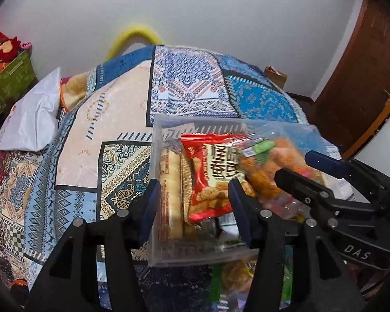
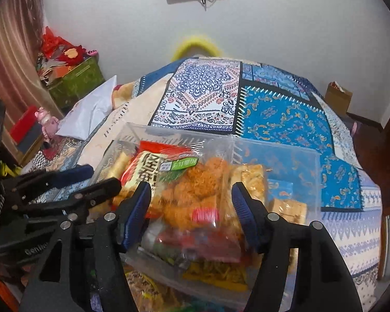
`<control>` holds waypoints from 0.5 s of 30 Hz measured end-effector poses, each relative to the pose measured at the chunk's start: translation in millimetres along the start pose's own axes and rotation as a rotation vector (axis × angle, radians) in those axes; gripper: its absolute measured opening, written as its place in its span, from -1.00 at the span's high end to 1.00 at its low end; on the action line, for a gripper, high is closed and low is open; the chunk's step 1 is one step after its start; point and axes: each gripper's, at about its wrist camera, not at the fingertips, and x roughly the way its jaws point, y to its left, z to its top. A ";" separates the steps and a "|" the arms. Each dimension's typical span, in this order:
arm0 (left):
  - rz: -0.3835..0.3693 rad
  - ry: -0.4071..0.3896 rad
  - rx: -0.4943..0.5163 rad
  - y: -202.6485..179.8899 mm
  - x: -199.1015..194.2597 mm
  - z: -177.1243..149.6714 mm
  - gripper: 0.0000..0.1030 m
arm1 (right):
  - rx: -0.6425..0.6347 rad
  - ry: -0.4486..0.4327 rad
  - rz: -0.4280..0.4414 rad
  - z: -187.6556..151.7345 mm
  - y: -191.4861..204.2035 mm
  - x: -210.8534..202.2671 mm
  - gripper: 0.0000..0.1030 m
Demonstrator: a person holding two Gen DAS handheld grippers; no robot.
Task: Organize snacks
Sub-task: 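Open both tools to release the snacks into the box and withdraw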
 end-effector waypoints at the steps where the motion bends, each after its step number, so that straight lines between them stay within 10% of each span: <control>1: -0.004 -0.006 0.004 -1.4 -5.7 -0.4 -0.03 | -0.006 -0.007 -0.006 -1.7 0.6 -5.2 -0.20; 15: -0.035 -0.003 0.061 -15.0 -58.2 -50.6 -0.23 | -0.021 -0.052 -0.002 -55.8 1.2 -66.6 -0.40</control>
